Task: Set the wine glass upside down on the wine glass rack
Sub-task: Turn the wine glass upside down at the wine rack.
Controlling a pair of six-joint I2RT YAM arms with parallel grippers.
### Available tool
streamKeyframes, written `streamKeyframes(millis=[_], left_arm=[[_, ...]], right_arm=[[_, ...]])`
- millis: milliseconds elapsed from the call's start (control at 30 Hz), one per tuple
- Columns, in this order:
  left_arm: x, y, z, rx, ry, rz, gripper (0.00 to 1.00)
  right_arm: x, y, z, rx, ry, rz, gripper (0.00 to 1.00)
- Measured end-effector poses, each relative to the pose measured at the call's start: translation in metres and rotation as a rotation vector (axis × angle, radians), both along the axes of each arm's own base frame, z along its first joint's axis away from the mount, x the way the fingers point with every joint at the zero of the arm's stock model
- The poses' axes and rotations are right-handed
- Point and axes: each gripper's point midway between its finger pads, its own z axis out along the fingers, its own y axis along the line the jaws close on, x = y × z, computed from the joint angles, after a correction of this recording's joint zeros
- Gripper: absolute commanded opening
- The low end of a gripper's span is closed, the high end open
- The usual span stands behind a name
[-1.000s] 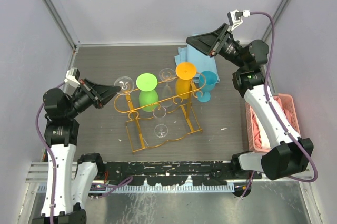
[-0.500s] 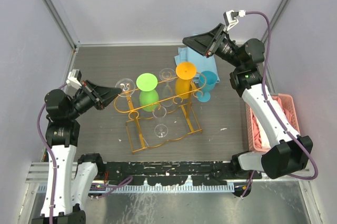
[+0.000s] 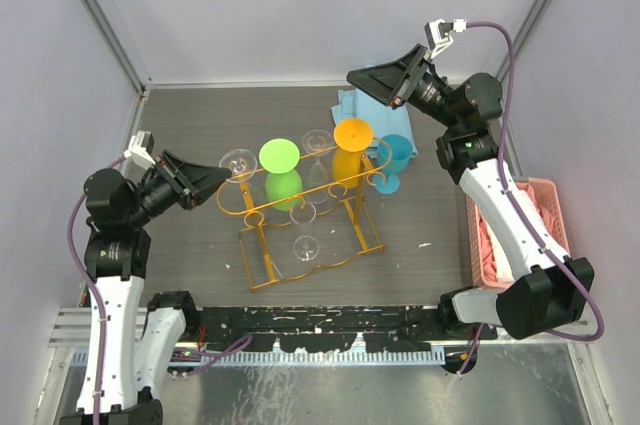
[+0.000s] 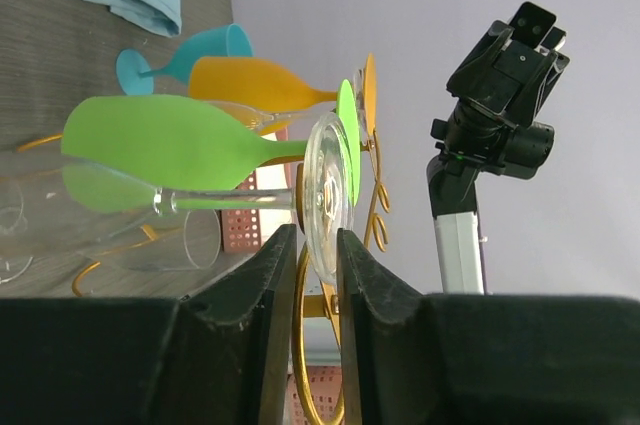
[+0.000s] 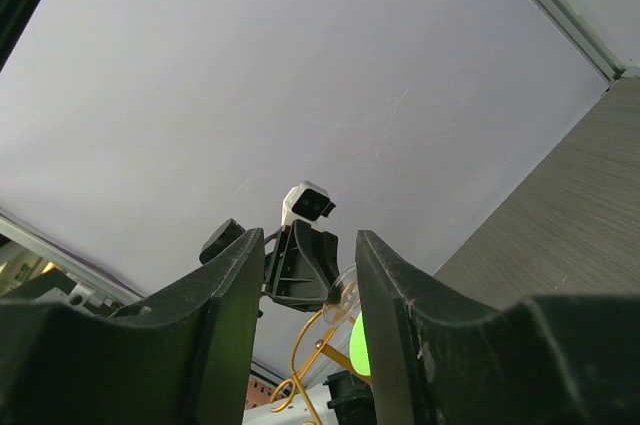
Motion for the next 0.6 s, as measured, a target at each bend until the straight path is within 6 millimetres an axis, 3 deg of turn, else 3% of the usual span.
streamKeyframes(millis=[300,600], left_arm=[[-0.0015,-0.0001,0.0004,0.020,-0.005,-0.002,0.28],[-0.0036,-0.0002,0.0057,0.040,-0.025,-0.005,0.45]], right_arm=[[0.0033,0.0008,-0.0031,-0.004,0.006,-0.002,0.48],[0.0042,0.0010,-0.0043,-0.007,0.007,-0.003,0.48]])
